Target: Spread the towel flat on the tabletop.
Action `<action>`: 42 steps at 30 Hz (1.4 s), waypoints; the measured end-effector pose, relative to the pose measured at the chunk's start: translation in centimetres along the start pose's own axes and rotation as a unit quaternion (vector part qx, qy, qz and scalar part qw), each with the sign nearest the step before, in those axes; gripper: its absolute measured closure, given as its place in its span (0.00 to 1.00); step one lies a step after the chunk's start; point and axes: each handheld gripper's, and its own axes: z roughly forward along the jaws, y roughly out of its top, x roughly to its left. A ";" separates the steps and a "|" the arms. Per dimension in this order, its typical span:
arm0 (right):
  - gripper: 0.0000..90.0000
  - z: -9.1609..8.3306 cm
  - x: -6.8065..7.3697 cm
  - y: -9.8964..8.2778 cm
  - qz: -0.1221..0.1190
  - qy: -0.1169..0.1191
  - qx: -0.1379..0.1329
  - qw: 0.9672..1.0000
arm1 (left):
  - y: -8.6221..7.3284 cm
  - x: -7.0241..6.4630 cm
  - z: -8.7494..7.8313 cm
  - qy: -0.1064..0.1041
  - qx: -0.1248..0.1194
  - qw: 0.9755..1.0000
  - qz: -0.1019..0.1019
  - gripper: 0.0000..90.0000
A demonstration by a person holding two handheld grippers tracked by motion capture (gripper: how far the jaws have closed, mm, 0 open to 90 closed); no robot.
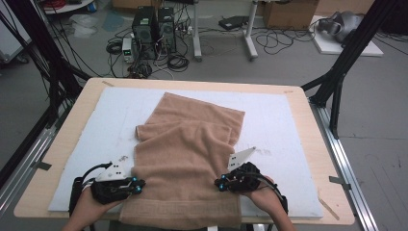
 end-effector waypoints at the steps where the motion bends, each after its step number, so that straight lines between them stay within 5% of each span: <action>1: 0.95 -0.2 0.4 0.1 -0.003 0.005 -0.002 1.000 | 0.1 -0.3 -0.4 -0.005 -0.005 1.000 0.000 0.95; 4: 0.94 -1.3 1.4 0.5 -0.015 0.016 -0.027 0.999 | 0.6 -1.1 -1.6 -0.028 -0.020 0.999 0.007 0.93; 7: 0.87 -2.5 1.6 0.8 -0.006 0.027 -0.061 0.998 | 1.3 -1.3 -2.2 -0.020 -0.031 0.999 0.009 0.77; 12: 0.80 -2.5 -0.3 1.0 0.007 -0.017 -0.041 0.999 | 1.9 0.3 -1.0 0.004 -0.029 1.000 0.003 0.67; 17: 0.75 -0.7 -2.4 0.1 0.034 -0.052 -0.007 0.998 | 1.4 2.7 2.3 0.032 0.001 0.999 -0.018 0.65; 20: 0.74 0.1 -3.4 -0.6 0.051 -0.060 0.006 0.997 | 1.2 3.3 3.9 0.047 0.037 0.998 -0.013 0.64; 22: 0.78 0.4 -3.5 -1.0 0.051 -0.059 0.004 0.997 | 0.8 3.4 4.4 0.038 0.038 0.998 -0.019 0.71; 26: 0.93 0.5 -3.1 -1.2 0.044 -0.058 0.002 0.997 | 0.4 3.2 4.2 0.035 0.028 0.999 -0.020 0.90; 29: 0.98 0.5 -2.6 -1.0 0.035 -0.040 0.005 0.999 | 0.3 2.6 3.7 0.031 0.029 0.999 -0.009 0.93; 35: 0.99 0.1 -0.7 -1.0 0.013 -0.013 0.009 1.000 | -0.2 1.0 1.9 0.024 0.014 1.000 0.006 0.94; 38: 0.92 -0.6 -0.3 -1.0 0.008 -0.031 -0.001 0.999 | -0.2 0.8 1.1 0.022 0.004 1.000 0.011 0.93; 42: 0.81 -1.1 -1.5 -0.7 0.017 -0.050 -0.002 0.999 | 0.4 2.1 1.1 0.037 -0.012 0.999 -0.013 0.76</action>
